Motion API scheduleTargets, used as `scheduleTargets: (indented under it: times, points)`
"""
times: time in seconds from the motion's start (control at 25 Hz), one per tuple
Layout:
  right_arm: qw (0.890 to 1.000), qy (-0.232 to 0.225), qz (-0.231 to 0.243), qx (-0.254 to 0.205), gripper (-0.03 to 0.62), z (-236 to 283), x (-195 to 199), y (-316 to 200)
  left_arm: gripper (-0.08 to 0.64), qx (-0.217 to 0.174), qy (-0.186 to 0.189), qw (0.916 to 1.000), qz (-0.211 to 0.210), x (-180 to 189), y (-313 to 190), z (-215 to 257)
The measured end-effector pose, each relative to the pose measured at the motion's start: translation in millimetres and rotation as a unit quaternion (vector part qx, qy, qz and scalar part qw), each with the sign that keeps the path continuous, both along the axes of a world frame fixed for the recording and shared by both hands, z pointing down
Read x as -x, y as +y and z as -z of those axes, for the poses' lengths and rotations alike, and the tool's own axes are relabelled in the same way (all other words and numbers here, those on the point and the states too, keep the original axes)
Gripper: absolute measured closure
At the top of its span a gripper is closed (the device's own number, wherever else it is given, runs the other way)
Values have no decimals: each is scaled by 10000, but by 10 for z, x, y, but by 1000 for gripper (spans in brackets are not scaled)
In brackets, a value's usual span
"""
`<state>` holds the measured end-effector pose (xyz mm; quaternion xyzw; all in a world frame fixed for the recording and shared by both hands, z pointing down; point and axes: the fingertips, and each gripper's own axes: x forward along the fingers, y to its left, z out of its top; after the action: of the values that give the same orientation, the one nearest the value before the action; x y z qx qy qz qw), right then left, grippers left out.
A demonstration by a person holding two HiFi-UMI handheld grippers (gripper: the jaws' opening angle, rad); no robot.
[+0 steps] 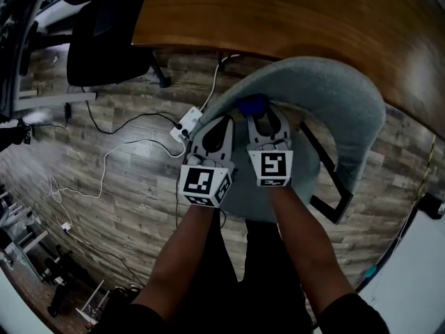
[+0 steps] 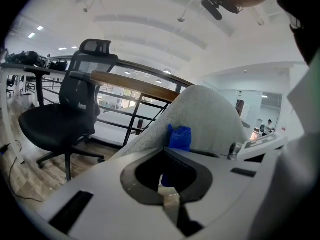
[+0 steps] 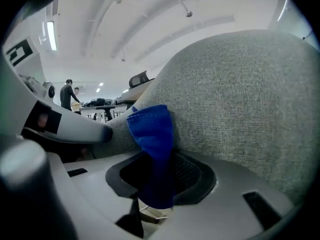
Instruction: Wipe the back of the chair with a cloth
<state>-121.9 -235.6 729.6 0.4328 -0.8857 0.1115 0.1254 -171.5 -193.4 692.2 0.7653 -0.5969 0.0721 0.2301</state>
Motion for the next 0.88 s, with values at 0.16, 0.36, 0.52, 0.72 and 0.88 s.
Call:
scheduleTargets:
  times: [0.16,0.36,0.52,0.72,0.88]
  points:
    - [9996,30,-275,4,476,-34,-188,-79,561,0,2,9999,-157,-118,-87,-15]
    - [9978,93,-653,37,476,-43,-479,-156,561,52,-58,9993,-373,-278,-153,-42]
    - [9951,233,-961,32,476,-78,-774,-216,561,-13,-55,9992,-392,-361,-244,6]
    - [9913,261,-1290,72,476,-85,-1063,-228,561,-18,-37,9977,-670,-563,-351,-7]
    - [9867,213,-1601,167,476,-112,-1307,-205,561,16,-52,9954,-953,-774,-407,-50]
